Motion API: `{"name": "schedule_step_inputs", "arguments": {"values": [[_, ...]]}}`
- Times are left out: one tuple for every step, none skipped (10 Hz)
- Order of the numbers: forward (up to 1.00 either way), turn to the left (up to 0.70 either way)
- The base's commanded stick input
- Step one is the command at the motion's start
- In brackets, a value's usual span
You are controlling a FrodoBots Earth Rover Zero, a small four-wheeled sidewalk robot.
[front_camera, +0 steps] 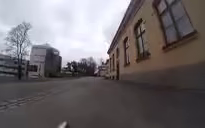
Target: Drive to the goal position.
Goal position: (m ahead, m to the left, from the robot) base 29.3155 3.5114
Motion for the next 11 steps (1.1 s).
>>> {"name": "schedule_step_inputs", "arguments": {"values": [[1.0,0.0],[1.0,0.0],[1.0,0.0],[1.0,0.0],[1.0,0.0],[1.0,0.0],[1.0,0.0],[1.0,0.0],[1.0,0.0],[1.0,0.0],[1.0,0.0]]}}
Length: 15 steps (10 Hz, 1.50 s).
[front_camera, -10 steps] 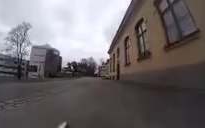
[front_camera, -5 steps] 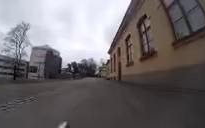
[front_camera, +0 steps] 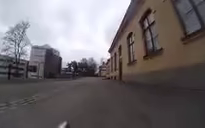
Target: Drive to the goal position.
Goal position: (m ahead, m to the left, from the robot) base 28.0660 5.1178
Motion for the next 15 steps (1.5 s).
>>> {"name": "schedule_step_inputs", "arguments": {"values": [[1.0,0.0],[1.0,0.0],[1.0,0.0],[1.0,0.0],[1.0,0.0],[1.0,0.0],[1.0,0.0],[1.0,0.0],[1.0,0.0],[1.0,0.0],[1.0,0.0],[1.0,0.0],[1.0,0.0],[1.0,0.0],[1.0,0.0]]}}
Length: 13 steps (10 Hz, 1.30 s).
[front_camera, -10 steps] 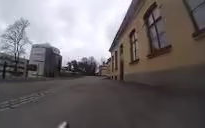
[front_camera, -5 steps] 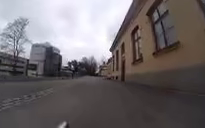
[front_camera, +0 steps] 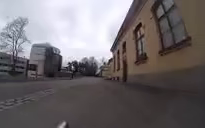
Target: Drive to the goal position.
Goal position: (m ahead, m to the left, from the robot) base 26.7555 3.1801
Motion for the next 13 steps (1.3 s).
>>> {"name": "schedule_step_inputs", "arguments": {"values": [[1.0,0.0],[1.0,0.0],[1.0,0.0],[1.0,0.0],[1.0,0.0],[1.0,0.0],[1.0,0.0],[1.0,0.0],[1.0,0.0],[1.0,0.0],[1.0,0.0],[1.0,0.0],[1.0,0.0]]}}
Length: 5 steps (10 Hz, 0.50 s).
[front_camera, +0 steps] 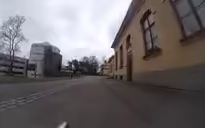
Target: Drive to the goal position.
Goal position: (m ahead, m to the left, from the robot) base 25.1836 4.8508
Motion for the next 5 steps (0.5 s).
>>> {"name": "schedule_step_inputs", "arguments": {"values": [[1.0,0.0],[1.0,0.0],[1.0,0.0],[1.0,0.0],[1.0,0.0]]}}
